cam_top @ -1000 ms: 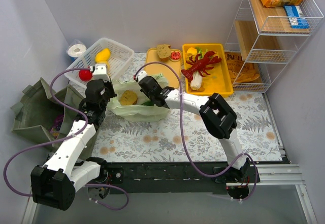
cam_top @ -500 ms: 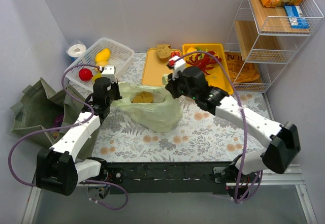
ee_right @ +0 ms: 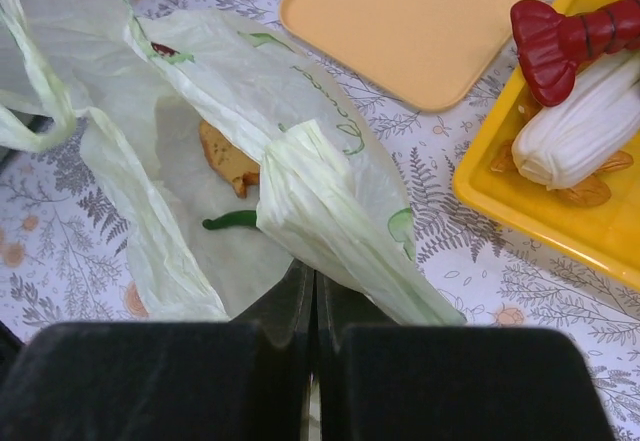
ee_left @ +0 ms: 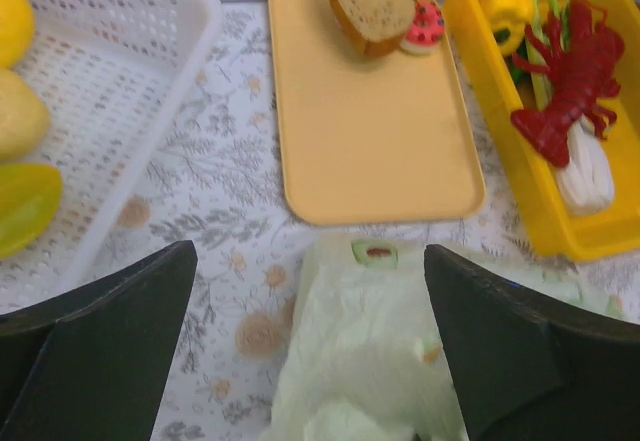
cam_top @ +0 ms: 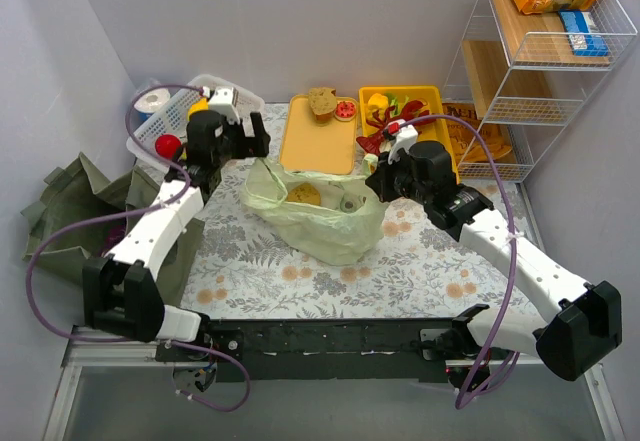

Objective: Place the mixed food into the grocery bags and tie them

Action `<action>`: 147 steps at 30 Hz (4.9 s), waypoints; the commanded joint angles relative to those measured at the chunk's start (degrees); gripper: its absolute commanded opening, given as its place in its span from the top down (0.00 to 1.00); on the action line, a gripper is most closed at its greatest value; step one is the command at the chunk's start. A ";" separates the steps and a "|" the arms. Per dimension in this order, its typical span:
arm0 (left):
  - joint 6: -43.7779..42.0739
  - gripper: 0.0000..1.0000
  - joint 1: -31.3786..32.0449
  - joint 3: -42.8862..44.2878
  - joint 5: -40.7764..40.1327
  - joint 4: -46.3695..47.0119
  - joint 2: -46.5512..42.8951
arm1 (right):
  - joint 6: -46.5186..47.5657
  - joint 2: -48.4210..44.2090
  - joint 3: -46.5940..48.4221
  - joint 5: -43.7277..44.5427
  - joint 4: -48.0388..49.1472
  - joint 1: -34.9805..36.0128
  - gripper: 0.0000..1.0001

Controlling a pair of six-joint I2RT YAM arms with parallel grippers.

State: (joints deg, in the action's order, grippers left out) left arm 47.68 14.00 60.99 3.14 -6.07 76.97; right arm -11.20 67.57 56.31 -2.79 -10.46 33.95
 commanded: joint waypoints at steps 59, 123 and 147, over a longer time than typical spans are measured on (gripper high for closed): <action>-1.89 0.52 -5.85 27.97 -1.03 -1.31 25.98 | -5.59 -2.88 -4.81 -9.26 5.10 -0.29 0.99; 2.67 0.20 23.53 -7.63 16.63 -18.10 -14.12 | -1.28 -1.22 1.69 8.59 -2.37 -1.87 0.99; 17.00 0.26 23.53 -20.39 -10.86 -6.76 -6.57 | -1.89 -2.62 0.82 5.77 -1.58 -2.31 0.99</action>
State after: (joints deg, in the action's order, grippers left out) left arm 62.67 37.32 40.84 -0.80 -15.18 69.82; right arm -13.32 66.63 56.05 2.83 -13.56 31.88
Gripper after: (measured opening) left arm 0.746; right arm 0.027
